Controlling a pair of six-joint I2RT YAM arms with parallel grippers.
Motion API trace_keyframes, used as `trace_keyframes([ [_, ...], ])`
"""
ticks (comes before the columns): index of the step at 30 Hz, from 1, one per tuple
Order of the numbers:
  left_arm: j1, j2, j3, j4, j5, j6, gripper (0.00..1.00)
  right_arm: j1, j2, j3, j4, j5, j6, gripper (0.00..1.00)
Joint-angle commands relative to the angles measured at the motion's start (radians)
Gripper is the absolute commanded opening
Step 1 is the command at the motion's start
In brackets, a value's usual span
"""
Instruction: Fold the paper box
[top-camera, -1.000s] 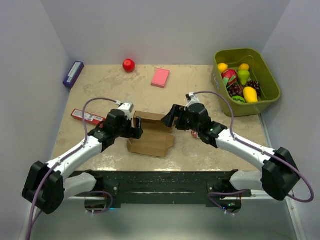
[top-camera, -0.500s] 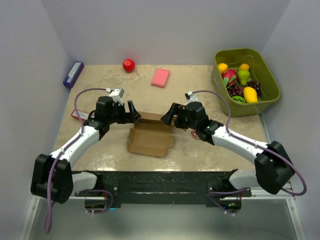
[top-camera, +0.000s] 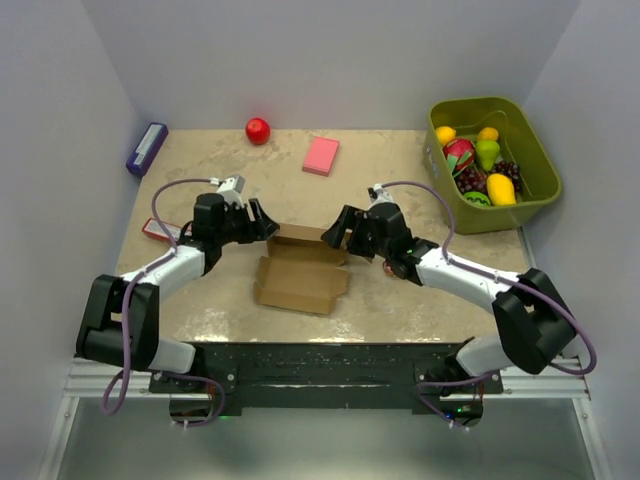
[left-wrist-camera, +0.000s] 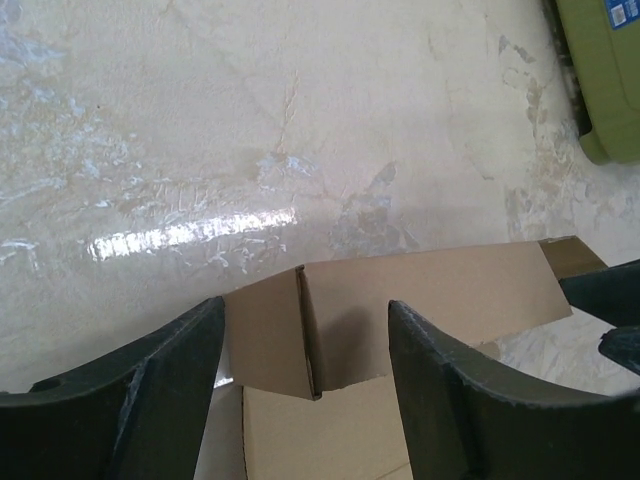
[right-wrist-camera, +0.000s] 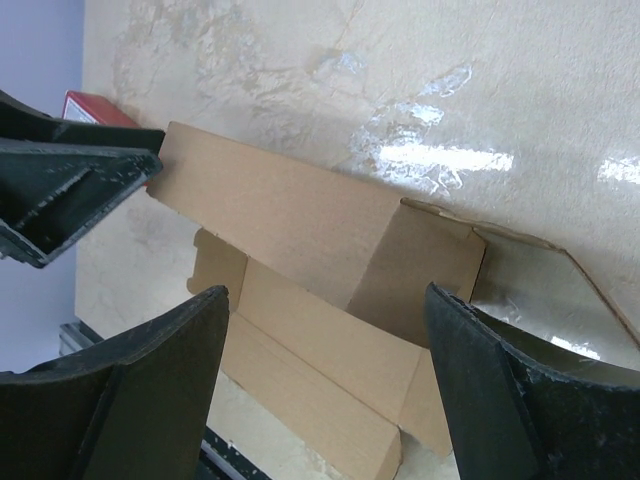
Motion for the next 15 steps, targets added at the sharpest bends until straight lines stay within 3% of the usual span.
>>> trace_keyframes([
  [1,0.012,0.026,-0.025,0.093,0.033,-0.015,0.66,-0.015,0.017,0.032,0.071,-0.025,0.021,0.82],
  [9,0.013,0.049,-0.061,0.118,0.032,-0.014,0.45,-0.022,0.042,0.020,0.102,-0.051,0.037,0.81],
  [15,0.013,0.057,-0.078,0.130,0.041,-0.017,0.42,-0.029,0.073,0.009,0.140,-0.082,0.055,0.80],
])
